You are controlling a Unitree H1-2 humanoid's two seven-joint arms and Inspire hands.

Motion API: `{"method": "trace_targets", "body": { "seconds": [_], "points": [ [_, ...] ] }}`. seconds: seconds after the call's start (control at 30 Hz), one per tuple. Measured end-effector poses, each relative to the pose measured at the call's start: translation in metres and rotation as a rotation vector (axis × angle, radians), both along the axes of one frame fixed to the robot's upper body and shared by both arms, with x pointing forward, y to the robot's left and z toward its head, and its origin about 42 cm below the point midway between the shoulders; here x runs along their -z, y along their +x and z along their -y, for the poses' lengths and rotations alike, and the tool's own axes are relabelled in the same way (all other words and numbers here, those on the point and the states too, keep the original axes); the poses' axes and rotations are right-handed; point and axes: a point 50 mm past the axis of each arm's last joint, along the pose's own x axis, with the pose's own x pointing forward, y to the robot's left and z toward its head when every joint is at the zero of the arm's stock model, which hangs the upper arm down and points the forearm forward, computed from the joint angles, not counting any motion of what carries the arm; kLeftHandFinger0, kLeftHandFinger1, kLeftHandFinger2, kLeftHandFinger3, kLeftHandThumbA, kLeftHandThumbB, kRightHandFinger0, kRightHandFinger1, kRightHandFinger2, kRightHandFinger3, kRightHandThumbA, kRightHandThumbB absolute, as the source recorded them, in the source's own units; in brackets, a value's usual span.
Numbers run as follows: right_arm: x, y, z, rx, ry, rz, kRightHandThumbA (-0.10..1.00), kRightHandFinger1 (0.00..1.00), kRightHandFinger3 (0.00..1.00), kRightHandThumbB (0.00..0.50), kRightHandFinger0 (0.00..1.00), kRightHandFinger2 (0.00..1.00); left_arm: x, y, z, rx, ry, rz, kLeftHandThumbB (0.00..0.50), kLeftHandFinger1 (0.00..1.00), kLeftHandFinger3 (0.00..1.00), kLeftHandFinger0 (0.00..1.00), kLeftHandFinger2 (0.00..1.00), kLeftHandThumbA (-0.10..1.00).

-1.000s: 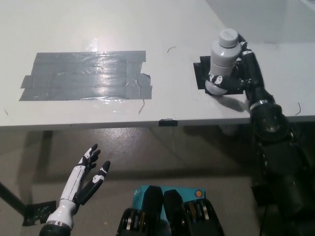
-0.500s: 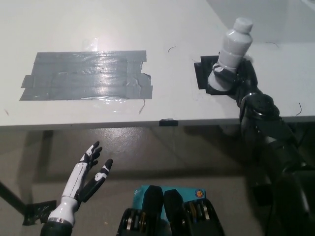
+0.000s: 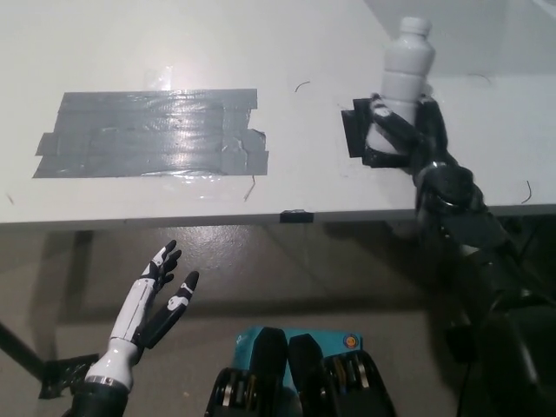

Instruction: A white bottle is kept in the middle of the desk infront of the robot and the robot picks it up with its right hand and passes it to a person

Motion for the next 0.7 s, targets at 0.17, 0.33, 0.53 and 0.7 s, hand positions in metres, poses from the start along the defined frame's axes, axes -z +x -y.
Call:
{"method": "trace_targets", "body": {
  "seconds": [0.17,0.33,0.53,0.7],
  "points": [
    [-0.029,-0.004,-0.038,-0.111,-0.112,0.143,-0.10,0.59,0.87,0.170,0.13,0.91,0.000,0.001,0.000,0.001,-0.001,0.001,0.016,1.00,1.00,1.00,1.00,0.67],
    [-0.035,-0.009,-0.063,-0.185,-0.176,0.176,-0.10,0.56,0.83,0.177,0.09,0.89,0.000,0.001,0.000,0.004,-0.004,0.000,0.028,1.00,1.00,1.00,1.00,0.69],
    [-0.023,-0.013,-0.075,-0.219,-0.225,0.137,-0.10,0.55,0.83,0.181,0.08,0.88,-0.001,0.002,0.000,0.009,-0.003,0.002,0.034,1.00,1.00,1.00,1.00,0.68],
    [-0.005,-0.013,-0.072,-0.218,-0.261,0.068,-0.10,0.55,0.82,0.167,0.08,0.88,-0.002,0.002,0.001,0.017,-0.003,0.001,0.049,1.00,1.00,1.00,1.00,0.70]
  ]
}}
